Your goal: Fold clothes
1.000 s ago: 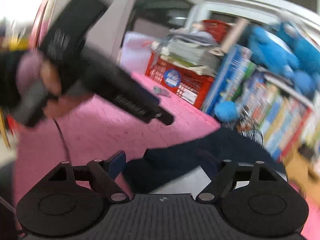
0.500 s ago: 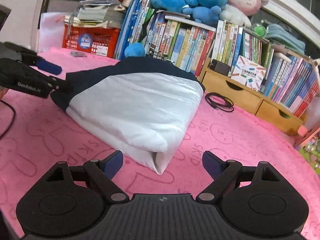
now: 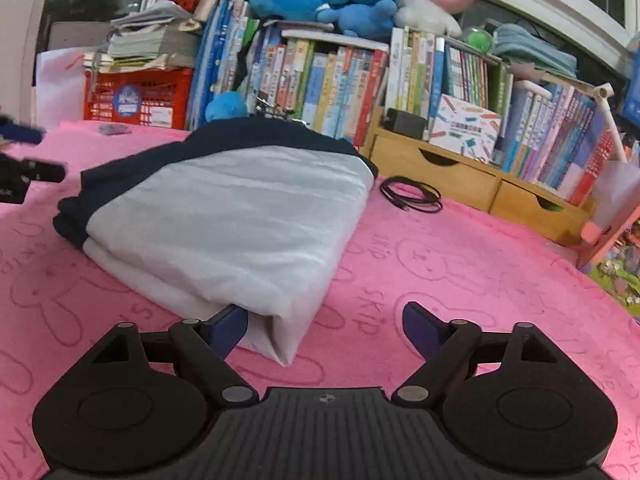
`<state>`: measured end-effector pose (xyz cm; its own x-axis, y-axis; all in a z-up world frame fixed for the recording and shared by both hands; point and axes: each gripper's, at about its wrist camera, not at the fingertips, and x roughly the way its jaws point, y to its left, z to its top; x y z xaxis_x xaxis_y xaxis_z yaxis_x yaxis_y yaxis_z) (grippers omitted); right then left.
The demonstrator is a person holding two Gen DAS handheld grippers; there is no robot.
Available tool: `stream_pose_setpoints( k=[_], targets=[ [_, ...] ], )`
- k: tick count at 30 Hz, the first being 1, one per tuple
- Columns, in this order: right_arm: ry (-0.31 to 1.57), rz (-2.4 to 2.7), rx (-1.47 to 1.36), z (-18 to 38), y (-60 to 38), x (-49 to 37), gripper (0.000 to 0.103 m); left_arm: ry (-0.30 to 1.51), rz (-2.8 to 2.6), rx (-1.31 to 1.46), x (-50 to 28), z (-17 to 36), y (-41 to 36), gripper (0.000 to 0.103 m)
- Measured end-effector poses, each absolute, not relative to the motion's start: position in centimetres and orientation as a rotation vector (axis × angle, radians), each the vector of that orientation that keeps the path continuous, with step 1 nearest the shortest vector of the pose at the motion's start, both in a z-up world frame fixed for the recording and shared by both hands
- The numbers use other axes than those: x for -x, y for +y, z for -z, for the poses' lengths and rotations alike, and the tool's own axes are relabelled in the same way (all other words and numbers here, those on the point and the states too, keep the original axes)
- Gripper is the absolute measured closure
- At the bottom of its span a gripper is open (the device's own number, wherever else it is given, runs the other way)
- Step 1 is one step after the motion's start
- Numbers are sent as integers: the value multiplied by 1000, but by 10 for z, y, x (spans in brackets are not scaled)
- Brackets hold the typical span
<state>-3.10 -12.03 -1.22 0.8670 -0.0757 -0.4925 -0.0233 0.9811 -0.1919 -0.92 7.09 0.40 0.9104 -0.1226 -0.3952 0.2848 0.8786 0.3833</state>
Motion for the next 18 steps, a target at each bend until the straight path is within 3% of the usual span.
stream_pose_setpoints(
  k=[9, 13, 18],
  targets=[
    [520, -50, 111, 7, -119, 31, 59, 176, 490, -824, 31, 31, -32, 41],
    [507, -53, 92, 6, -119, 34, 69, 168, 453, -919, 23, 49, -36, 69],
    [499, -58, 68, 5, -124, 38, 70, 268, 353, -937, 16, 58, 5, 74]
  ],
)
